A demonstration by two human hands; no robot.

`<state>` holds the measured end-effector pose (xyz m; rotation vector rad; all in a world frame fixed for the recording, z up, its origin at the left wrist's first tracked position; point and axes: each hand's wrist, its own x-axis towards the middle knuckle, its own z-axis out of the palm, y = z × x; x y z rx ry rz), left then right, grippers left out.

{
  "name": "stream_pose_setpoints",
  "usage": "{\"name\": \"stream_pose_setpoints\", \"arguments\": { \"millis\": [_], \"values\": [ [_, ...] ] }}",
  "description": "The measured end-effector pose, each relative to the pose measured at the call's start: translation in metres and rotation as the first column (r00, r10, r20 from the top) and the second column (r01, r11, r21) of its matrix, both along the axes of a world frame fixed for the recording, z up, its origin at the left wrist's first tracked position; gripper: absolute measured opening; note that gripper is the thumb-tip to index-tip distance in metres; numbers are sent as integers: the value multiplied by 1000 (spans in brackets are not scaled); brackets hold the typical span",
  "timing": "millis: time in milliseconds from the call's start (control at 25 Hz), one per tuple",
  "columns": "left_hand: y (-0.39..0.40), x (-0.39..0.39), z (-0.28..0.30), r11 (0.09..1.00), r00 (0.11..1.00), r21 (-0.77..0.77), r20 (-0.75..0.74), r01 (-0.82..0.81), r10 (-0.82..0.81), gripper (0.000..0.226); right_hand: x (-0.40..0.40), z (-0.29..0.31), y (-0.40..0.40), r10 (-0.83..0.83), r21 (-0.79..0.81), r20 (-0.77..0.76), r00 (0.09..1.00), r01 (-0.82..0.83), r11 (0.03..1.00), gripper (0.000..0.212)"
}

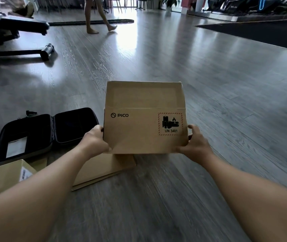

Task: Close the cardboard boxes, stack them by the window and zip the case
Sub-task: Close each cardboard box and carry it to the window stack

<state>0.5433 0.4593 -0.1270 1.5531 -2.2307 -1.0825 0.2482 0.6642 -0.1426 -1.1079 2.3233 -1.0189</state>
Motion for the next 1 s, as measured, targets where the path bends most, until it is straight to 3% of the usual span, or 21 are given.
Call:
{"name": "stream_pose_setpoints", "arguments": {
  "millis": [80, 120, 280, 400, 560, 720, 840, 1000],
  "values": [
    [4, 1, 0, 996, 998, 80, -35, 49, -46, 83, -1, -2, 4, 116, 22, 12, 993, -116, 993, 112],
    [6, -1, 0, 991, 995, 127, -101, 33, -20, 77, -1, -3, 5, 134, 27, 21, 991, -135, 990, 113],
    [2, -10, 12, 965, 920, 221, -331, -139, 208, 44, -2, 8, -9, -22, -72, 57, 998, 26, 997, 63],
    [2, -10, 10, 995, 916, 90, -393, -50, 82, 22, -3, 12, -18, -43, -219, 228, 973, 95, 971, 35],
    [0, -2, 2, 992, 858, 127, -511, 4, 62, 21, -5, 6, -9, -18, -316, 396, 918, 155, 936, 36],
    [-2, 4, -14, 998, 925, 31, -378, 52, -36, 33, -4, 2, 3, -52, -241, 433, 900, 171, 955, 46],
    [0, 14, -31, 980, 973, -68, -128, 185, -193, 30, -2, -7, 9, -110, -43, 411, 905, 139, 989, 36],
    [-4, 33, -44, 890, 893, -162, 228, 427, -387, 26, -7, -18, 18, -79, 134, 509, 857, 12, 991, 26]
  ]
}}
